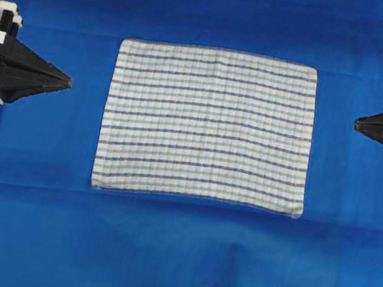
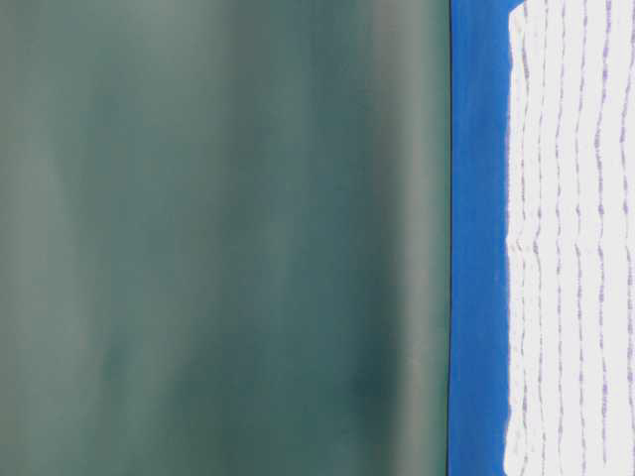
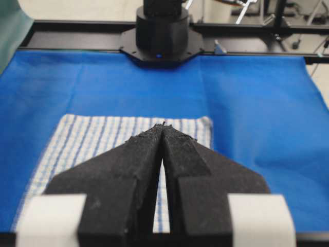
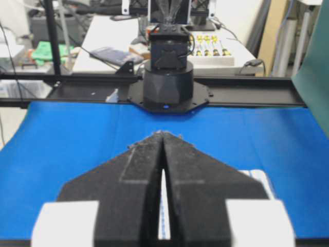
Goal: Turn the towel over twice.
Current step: 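Move both grippers to the towel's far corners and pinch them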
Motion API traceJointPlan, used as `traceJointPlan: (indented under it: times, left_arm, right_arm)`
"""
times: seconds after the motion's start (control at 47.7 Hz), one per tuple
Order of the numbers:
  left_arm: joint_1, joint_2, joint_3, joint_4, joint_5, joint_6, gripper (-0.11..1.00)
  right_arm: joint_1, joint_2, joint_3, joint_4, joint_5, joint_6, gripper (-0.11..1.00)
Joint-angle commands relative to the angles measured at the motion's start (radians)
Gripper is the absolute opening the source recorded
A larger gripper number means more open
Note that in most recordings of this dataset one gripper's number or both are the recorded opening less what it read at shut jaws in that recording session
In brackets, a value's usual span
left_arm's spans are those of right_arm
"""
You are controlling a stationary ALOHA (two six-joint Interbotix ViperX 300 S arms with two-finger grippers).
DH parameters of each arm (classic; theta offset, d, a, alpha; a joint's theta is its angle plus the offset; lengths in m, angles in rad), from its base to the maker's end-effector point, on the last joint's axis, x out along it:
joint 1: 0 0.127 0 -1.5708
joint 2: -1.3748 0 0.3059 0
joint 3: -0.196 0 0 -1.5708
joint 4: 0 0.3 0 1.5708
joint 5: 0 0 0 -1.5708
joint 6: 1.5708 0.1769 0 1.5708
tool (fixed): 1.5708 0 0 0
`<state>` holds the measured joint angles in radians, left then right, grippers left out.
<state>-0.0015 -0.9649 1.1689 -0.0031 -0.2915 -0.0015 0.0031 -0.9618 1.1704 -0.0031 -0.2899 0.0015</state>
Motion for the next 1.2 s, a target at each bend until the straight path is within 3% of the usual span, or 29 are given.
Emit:
traceJointPlan:
  times: [0.0,0.252,0.629,0.734,0.902,0.965,1.007,1.175]
  left_arm:
    - [0.008,-0.002,-0.018,-0.014,-0.006,0.012,0.00]
    - [0.020,0.021,-0.017,-0.014,-0.005,0.043,0.00]
    - [0.166,0.133,-0.005,-0.014,-0.017,0.049,0.01]
    - [0.206,0.176,0.006,-0.014,-0.037,0.049,0.21]
    - [0.281,0.281,0.028,-0.014,-0.098,0.049,0.71]
    - [0.311,0.321,0.037,-0.014,-0.130,0.049,0.85]
    - [0.334,0.350,0.041,-0.012,-0.150,0.049,0.90]
    - [0.417,0.491,0.055,-0.012,-0.232,0.049,0.89]
  right_arm:
    - [-0.020,0.008,-0.037,-0.002,-0.003,-0.009,0.00]
    - [-0.080,0.083,-0.092,-0.002,0.106,0.000,0.00]
    - [-0.252,0.276,-0.101,0.000,0.124,0.020,0.01]
    - [-0.299,0.353,-0.110,0.003,0.133,0.020,0.02]
    - [-0.373,0.479,-0.120,0.003,0.137,0.020,0.50]
    - [-0.399,0.523,-0.123,0.002,0.137,0.018,0.64]
    - [-0.416,0.551,-0.124,0.002,0.135,0.018,0.66]
    - [-0.472,0.664,-0.123,0.002,0.130,0.018,0.62]
